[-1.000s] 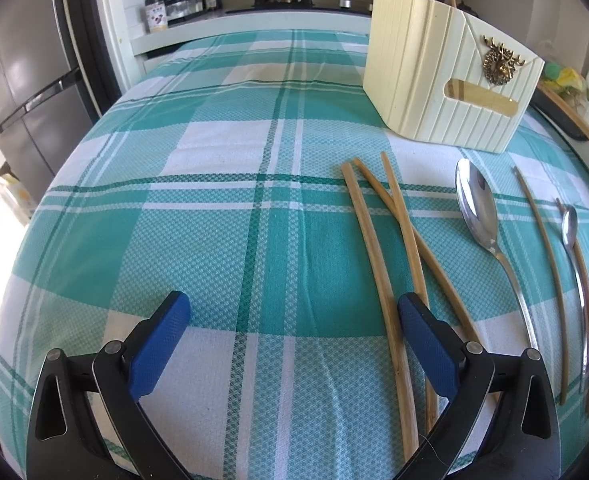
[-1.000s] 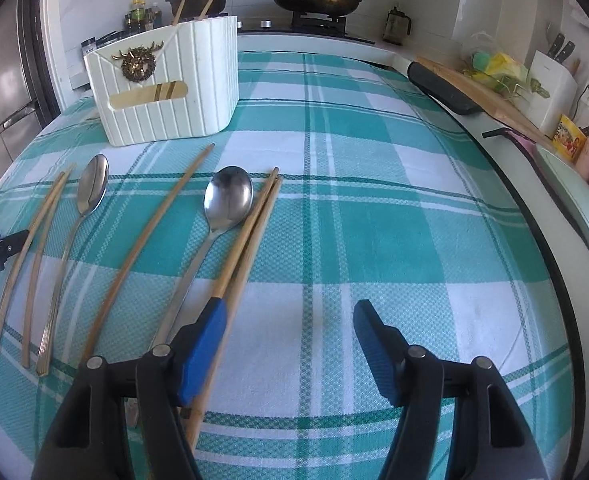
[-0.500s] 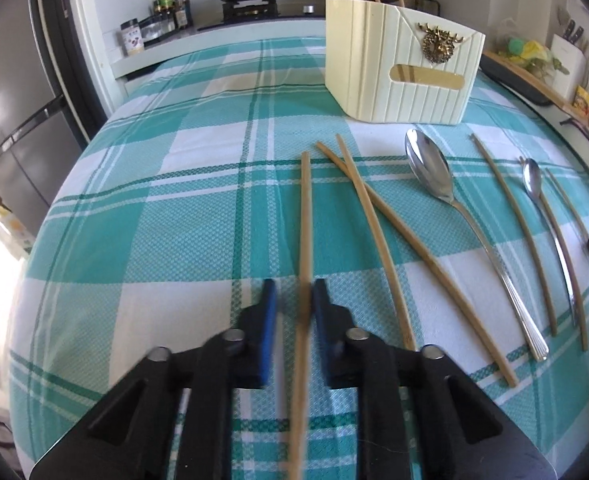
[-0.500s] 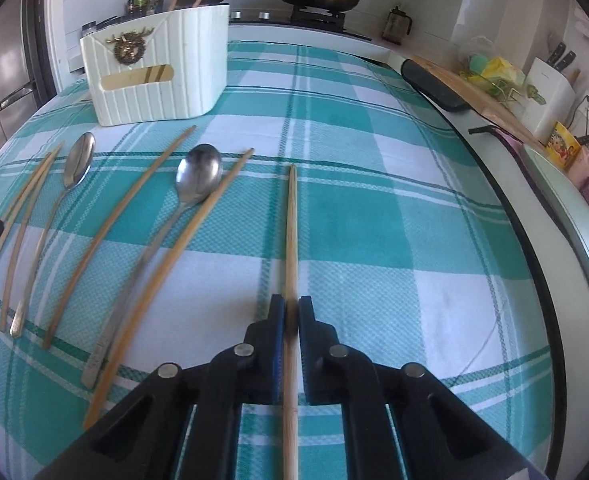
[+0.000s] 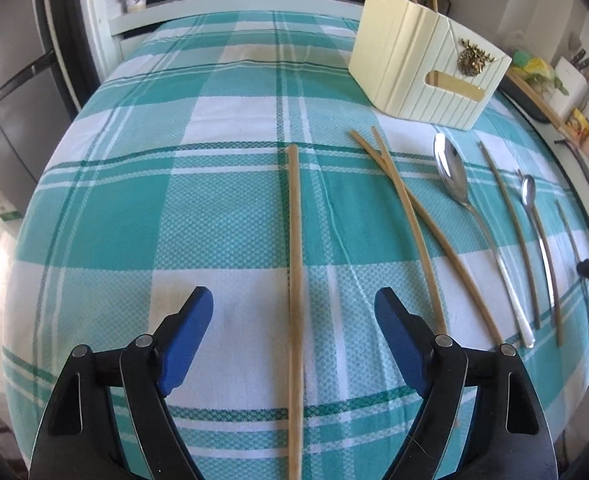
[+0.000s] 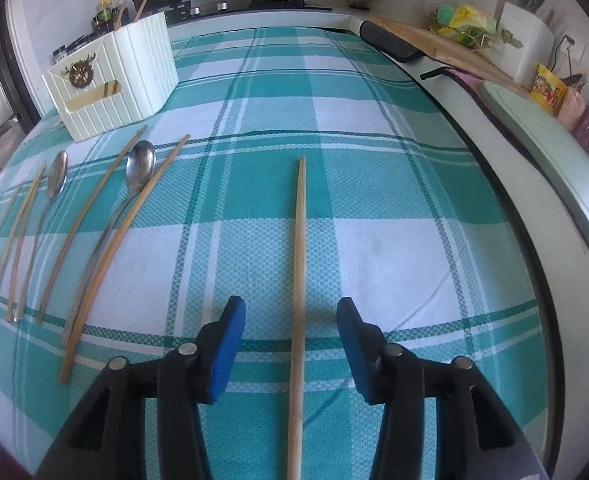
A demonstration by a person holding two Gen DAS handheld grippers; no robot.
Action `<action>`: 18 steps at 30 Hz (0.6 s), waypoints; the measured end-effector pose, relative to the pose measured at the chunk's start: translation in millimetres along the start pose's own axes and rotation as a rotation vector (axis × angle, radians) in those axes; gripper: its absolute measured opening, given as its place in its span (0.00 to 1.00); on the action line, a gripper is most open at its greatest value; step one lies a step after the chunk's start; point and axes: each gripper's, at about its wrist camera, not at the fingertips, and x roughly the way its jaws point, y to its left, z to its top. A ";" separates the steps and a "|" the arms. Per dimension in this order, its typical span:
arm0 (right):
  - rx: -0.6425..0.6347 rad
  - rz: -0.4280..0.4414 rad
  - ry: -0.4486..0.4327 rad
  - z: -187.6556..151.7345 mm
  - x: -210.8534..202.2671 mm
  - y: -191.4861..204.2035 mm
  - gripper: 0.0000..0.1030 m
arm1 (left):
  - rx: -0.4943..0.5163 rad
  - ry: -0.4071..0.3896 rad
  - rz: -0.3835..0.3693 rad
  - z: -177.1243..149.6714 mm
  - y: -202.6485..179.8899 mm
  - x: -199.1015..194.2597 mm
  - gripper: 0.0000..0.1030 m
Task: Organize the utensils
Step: 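Raise the chopstick with the left tool and release it into the cream holder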
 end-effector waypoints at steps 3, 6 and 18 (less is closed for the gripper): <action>-0.017 0.036 0.049 9.6 8.3 -0.5 0.47 | 0.054 0.024 0.050 8.7 -0.1 11.1 0.81; -0.066 0.045 0.073 21.6 16.3 5.0 0.48 | 0.094 0.034 0.039 21.6 -2.2 16.8 0.76; 0.059 0.106 0.030 106.6 42.6 -16.7 0.06 | 0.023 -0.017 -0.076 80.0 -1.0 19.7 0.05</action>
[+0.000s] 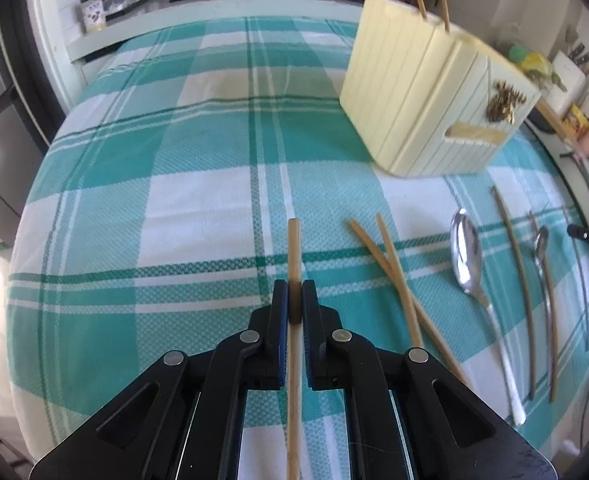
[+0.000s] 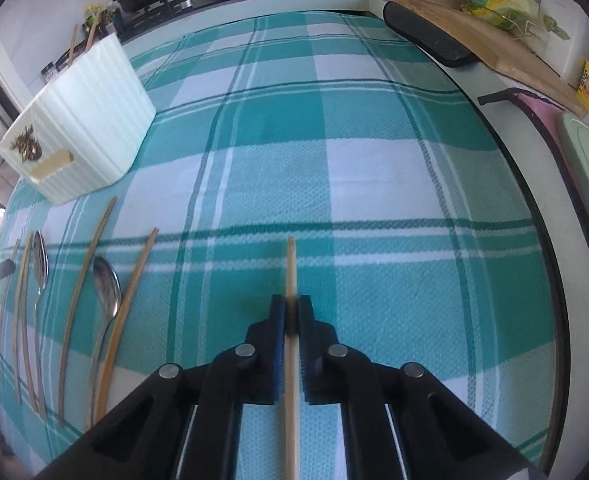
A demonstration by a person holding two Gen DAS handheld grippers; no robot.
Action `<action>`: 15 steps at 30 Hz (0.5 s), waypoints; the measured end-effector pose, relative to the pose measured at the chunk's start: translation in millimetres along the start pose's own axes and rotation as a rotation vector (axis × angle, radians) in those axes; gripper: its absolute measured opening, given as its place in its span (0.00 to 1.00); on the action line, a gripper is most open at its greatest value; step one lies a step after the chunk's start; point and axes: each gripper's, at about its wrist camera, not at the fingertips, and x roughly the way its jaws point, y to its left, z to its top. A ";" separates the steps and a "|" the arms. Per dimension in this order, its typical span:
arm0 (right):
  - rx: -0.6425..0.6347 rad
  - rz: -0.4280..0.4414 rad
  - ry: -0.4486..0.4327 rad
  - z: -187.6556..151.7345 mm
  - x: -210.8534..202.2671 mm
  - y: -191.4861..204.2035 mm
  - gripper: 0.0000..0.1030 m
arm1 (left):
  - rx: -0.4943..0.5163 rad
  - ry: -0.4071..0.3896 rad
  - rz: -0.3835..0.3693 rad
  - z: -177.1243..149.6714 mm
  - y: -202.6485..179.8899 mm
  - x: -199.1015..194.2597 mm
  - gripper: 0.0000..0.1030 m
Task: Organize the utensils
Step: 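Raise the chopstick with the left tool and release it into the cream holder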
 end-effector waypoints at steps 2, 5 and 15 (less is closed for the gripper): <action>0.025 0.051 -0.090 1.3 -30.6 0.9 0.06 | -0.022 -0.082 -0.040 0.8 1.9 -31.9 0.05; 0.008 0.122 -0.235 -4.1 -89.7 11.0 0.06 | -0.020 -0.208 -0.066 -1.1 1.7 -85.4 0.05; -0.112 0.177 -0.539 -28.7 -205.2 55.3 0.06 | -0.022 -0.434 -0.123 -13.5 -3.6 -176.6 0.05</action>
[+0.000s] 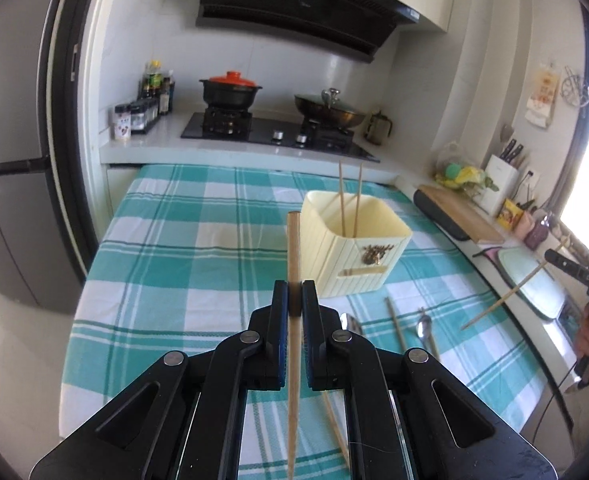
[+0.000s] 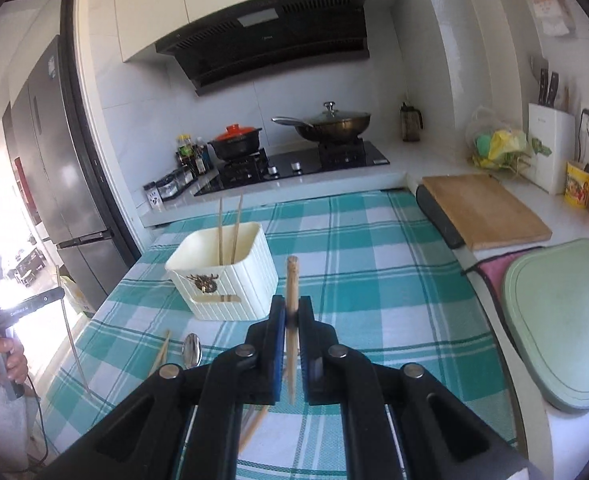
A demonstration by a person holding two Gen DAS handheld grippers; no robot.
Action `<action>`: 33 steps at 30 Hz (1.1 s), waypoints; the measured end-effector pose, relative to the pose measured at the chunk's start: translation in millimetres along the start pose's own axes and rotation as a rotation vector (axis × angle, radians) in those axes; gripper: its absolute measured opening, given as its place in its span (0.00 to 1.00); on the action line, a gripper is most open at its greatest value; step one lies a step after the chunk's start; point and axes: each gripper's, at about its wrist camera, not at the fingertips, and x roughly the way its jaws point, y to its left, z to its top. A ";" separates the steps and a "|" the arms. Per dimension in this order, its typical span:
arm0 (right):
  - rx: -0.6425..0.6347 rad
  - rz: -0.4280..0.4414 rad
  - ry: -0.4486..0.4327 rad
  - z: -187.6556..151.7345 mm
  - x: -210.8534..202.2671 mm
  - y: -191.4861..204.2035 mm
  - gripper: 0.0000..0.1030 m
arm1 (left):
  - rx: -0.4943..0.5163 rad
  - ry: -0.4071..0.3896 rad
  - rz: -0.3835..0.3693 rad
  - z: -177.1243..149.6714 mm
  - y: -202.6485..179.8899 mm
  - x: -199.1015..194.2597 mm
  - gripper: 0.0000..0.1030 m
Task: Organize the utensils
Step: 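Raise the chopstick with the left tool and release it into the cream holder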
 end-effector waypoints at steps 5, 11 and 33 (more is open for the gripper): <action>-0.028 0.011 -0.050 7.7 -7.1 12.8 0.06 | 0.017 -0.065 -0.025 11.4 -10.4 -16.8 0.05; -0.035 0.026 -0.061 14.0 -9.4 19.0 0.06 | 0.004 -0.088 -0.038 13.8 -11.1 -18.1 0.05; -0.072 0.092 -0.097 69.4 27.9 43.2 0.06 | -0.020 -0.222 -0.090 85.7 -26.2 -5.1 0.05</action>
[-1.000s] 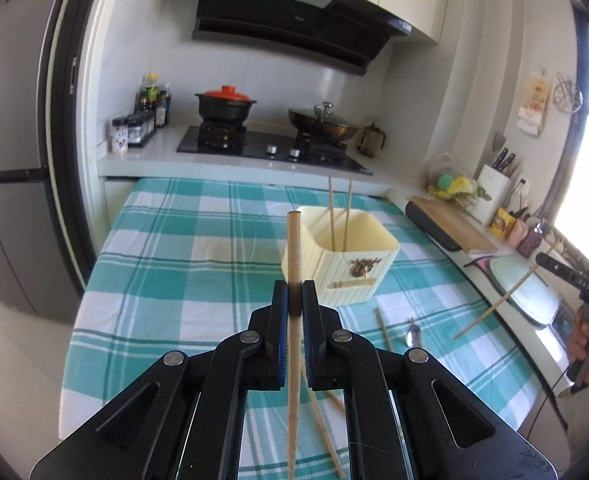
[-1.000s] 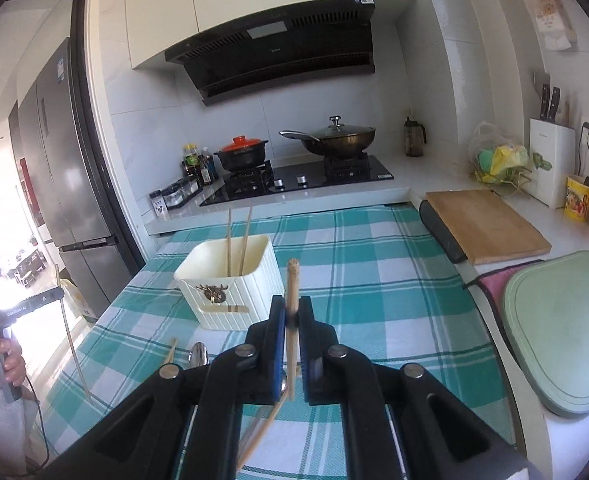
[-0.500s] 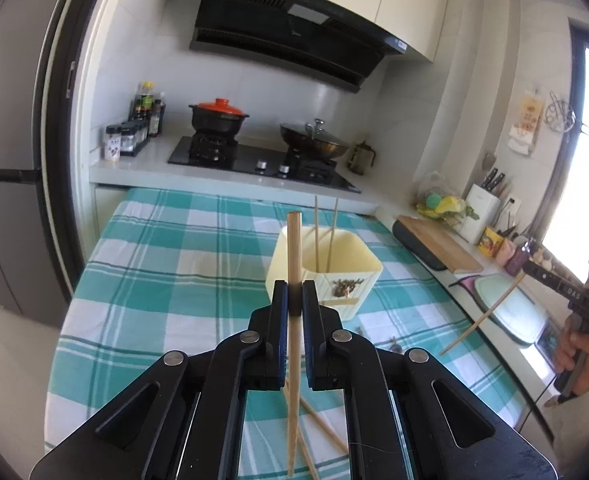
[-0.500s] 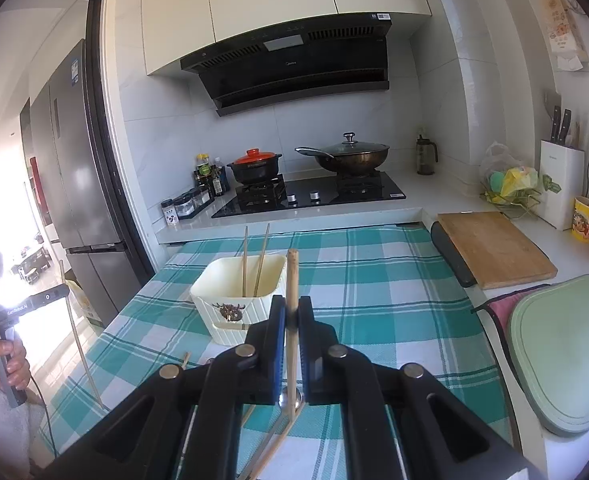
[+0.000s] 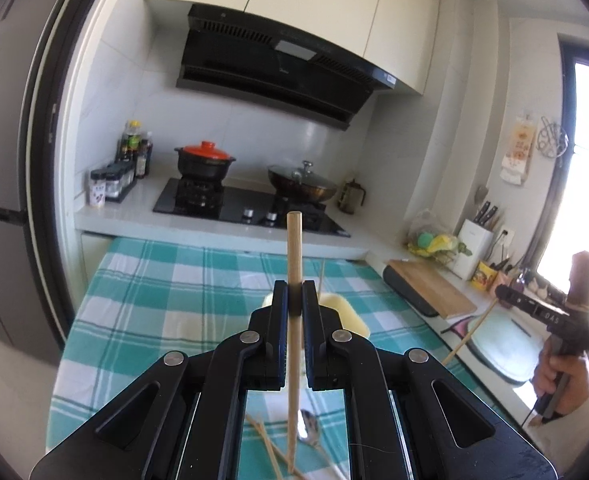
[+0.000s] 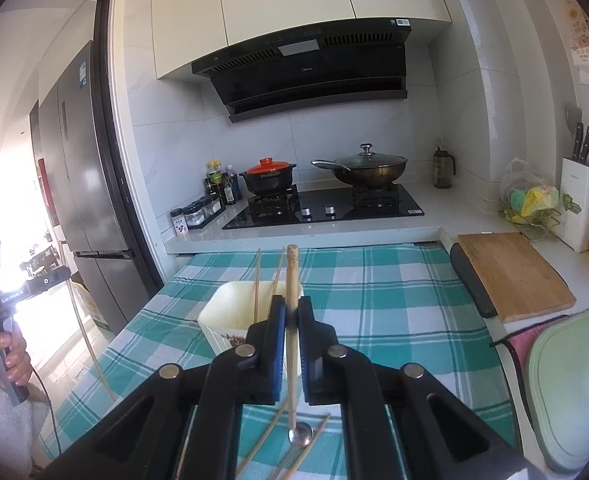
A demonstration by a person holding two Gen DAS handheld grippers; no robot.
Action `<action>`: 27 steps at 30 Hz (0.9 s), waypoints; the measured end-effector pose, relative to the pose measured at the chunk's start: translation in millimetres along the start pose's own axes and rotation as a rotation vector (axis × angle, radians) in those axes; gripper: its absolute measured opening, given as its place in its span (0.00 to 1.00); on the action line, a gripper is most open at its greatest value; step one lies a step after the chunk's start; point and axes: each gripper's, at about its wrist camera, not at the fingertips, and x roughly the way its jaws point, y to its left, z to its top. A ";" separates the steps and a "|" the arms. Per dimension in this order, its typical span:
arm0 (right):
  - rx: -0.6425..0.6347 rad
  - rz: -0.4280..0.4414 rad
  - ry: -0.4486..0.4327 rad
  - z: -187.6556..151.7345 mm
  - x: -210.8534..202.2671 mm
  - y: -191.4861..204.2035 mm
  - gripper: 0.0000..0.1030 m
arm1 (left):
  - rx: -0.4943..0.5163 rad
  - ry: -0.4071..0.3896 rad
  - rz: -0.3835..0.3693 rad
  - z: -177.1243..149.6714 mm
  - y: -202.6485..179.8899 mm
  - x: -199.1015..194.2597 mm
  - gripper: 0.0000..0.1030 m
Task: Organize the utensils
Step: 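Raise the chopstick with the left tool and release it into the cream holder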
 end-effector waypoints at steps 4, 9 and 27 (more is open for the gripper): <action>-0.004 0.047 -0.067 34.5 28.2 11.3 0.06 | -0.004 -0.056 0.002 35.7 -10.5 41.7 0.05; -0.049 0.063 -0.173 64.6 69.9 28.9 0.06 | 0.041 -0.188 0.052 51.6 -25.6 92.9 0.05; 0.093 0.066 0.492 9.3 296.8 -5.1 0.10 | -0.044 0.388 0.054 -32.3 -1.8 271.2 0.05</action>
